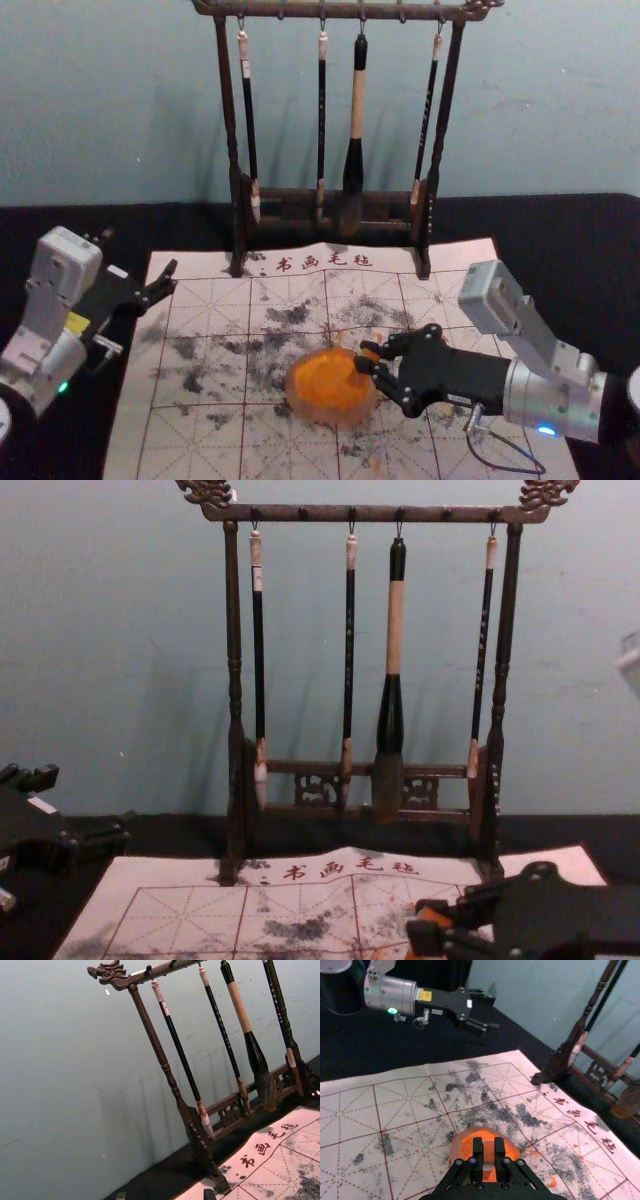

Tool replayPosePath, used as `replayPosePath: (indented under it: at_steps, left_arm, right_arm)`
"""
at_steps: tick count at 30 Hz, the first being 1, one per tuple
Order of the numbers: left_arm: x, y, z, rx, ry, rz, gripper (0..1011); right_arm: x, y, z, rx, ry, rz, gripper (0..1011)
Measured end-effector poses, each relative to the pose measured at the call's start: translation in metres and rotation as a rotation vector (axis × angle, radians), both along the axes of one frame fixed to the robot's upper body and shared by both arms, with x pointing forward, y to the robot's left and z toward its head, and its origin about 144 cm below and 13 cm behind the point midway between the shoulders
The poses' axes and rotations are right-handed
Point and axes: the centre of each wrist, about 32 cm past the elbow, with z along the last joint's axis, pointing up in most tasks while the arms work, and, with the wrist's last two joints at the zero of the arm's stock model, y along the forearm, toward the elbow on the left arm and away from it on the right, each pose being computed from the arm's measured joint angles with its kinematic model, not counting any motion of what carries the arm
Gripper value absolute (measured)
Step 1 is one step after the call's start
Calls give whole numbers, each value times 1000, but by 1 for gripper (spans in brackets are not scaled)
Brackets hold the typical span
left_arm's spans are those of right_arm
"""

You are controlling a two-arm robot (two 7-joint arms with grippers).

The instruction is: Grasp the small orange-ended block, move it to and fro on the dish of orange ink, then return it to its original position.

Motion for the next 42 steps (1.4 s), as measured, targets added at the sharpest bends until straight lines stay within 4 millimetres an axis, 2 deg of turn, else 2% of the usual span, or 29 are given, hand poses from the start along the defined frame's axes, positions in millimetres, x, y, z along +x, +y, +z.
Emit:
replayPosePath:
  at_steps: [19,42]
  left_arm:
    - [0,0,0,0,0,0,1001]
    - [0,0,0,0,0,0,1001]
  right_arm:
    - [18,13,6,-60,40,37,99]
    - [21,26,2,-90,67,65,99]
